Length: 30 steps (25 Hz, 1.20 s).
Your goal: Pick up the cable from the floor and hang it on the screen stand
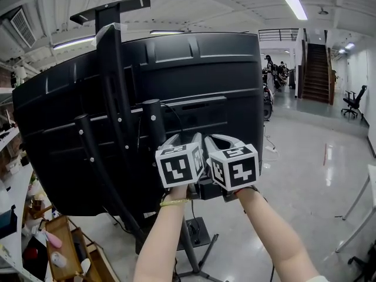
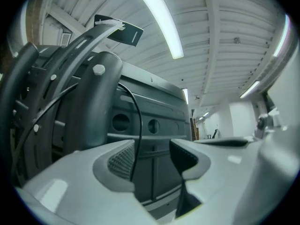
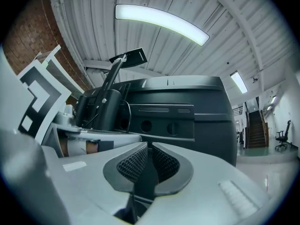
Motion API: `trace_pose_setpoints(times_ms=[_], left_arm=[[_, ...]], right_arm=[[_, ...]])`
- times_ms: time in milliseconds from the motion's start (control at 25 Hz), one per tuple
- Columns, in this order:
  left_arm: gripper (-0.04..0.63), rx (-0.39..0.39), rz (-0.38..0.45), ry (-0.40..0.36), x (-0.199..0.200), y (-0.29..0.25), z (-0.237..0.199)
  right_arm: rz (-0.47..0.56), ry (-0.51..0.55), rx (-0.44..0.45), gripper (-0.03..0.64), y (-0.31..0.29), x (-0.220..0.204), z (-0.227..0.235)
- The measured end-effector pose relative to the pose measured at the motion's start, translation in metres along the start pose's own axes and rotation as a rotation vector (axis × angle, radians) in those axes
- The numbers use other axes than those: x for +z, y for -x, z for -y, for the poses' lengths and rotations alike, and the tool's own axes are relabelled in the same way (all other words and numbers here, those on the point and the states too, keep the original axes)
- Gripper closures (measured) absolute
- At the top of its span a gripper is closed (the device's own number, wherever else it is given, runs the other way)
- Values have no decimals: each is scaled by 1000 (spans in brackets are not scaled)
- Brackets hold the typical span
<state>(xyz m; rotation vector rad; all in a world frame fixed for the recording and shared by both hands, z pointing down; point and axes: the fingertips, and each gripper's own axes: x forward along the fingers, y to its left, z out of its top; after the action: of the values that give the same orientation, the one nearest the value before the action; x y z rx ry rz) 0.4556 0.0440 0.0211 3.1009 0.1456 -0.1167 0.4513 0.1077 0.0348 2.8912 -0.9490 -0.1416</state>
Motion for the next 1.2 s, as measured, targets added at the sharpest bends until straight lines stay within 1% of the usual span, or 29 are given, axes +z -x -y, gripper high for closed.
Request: trace_pose_setpoints(times_ms=[80, 200, 240, 320, 400, 440, 520, 600, 760, 840, 920, 1000, 1200], left_arm=[[365, 18, 9, -22, -13, 13, -1], [368, 37, -12, -52, -44, 37, -4], [387, 38, -24, -56, -58, 46, -4], [439, 46, -52, -54, -90, 68, -6], [522, 68, -81, -46, -123, 93, -11], [582, 79, -92, -46, -140, 105, -12], [588, 89, -107, -53, -170, 129, -12], [588, 92, -137, -44, -199, 151, -7], [588, 87, -213, 65, -249, 187, 3], [588, 90, -244, 88, -269, 197, 5], [588, 97, -272, 101, -285, 204, 4], [589, 106, -293, 111, -297, 208, 2], [589, 108, -312, 99, -305, 212, 6]], right_arm=[[3, 3, 4, 583, 7, -6, -4], [-3, 18, 6, 583, 19, -23, -14], [-10, 22, 10, 584, 23, -33, -18], [-33, 23, 32, 588, 32, -58, -30], [-63, 32, 59, 595, 41, -90, -44], [-75, 37, 67, 601, 48, -107, -51], [-93, 28, 80, 615, 62, -140, -63], [-119, -9, 100, 617, 80, -176, -76], [-192, -117, 130, 617, 116, -245, -98], [-224, -168, 142, 617, 130, -270, -104], [-247, -194, 148, 617, 138, -286, -106], [-262, -198, 152, 617, 142, -294, -106], [-282, -191, 163, 618, 144, -300, -108]])
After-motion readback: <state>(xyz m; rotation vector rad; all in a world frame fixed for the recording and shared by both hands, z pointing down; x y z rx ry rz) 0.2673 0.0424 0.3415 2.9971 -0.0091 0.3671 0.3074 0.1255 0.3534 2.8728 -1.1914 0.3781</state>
